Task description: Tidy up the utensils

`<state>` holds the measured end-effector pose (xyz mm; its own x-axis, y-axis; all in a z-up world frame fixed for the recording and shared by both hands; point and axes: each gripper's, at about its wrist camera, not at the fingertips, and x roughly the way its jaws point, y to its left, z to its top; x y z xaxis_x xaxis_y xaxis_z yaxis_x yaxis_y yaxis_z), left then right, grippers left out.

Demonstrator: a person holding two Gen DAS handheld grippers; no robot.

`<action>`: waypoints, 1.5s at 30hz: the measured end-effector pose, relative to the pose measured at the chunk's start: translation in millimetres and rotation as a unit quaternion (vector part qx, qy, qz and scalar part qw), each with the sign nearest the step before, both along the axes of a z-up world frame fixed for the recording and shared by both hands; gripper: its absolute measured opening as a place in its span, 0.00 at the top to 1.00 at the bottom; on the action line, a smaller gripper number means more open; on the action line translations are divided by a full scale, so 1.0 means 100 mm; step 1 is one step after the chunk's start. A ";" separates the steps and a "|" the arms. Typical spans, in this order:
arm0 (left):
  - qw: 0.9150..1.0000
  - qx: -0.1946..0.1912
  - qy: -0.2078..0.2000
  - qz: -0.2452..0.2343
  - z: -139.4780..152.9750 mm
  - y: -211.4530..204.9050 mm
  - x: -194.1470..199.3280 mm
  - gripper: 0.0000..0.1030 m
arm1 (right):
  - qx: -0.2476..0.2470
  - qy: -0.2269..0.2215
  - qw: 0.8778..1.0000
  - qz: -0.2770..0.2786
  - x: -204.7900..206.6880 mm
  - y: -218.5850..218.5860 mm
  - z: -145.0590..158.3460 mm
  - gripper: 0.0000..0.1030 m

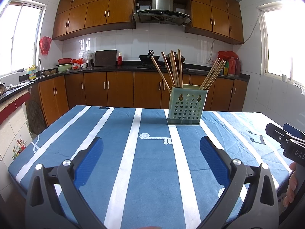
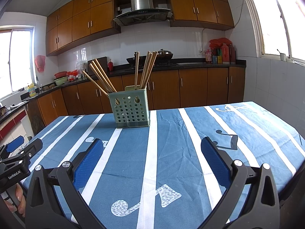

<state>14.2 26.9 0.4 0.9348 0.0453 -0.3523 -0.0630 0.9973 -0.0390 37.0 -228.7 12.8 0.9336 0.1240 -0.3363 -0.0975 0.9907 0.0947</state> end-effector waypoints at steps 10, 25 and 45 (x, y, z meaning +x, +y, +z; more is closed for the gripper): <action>1.000 0.000 0.001 0.000 0.00 0.00 0.00 0.04 | 0.001 0.002 1.000 0.001 -0.01 0.02 -0.01 0.02; 1.000 0.000 0.002 -0.001 -0.01 -0.02 0.00 0.04 | 0.001 0.003 1.000 0.001 -0.02 0.05 -0.02 0.02; 1.000 0.000 0.004 -0.002 -0.02 -0.02 0.00 0.04 | 0.002 0.004 1.000 0.001 -0.01 0.05 -0.03 0.02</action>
<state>14.4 24.6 -2.1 0.9322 0.0422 -0.3594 -0.0602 0.9974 -0.0393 35.7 -224.1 9.7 0.9304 0.1265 -0.3439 -0.0977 0.9902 0.0998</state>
